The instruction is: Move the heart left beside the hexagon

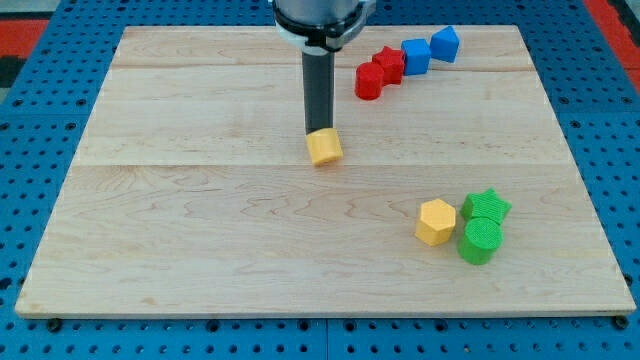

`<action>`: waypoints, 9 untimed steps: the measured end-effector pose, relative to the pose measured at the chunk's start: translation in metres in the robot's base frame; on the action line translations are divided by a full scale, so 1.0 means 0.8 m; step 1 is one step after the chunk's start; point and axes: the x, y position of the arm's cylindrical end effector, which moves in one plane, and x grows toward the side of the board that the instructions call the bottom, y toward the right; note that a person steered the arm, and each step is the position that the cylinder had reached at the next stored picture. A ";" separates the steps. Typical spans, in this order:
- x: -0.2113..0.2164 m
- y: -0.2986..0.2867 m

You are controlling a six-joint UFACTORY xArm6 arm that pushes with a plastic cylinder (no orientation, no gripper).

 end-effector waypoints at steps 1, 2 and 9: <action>0.022 0.007; 0.057 0.007; 0.111 0.059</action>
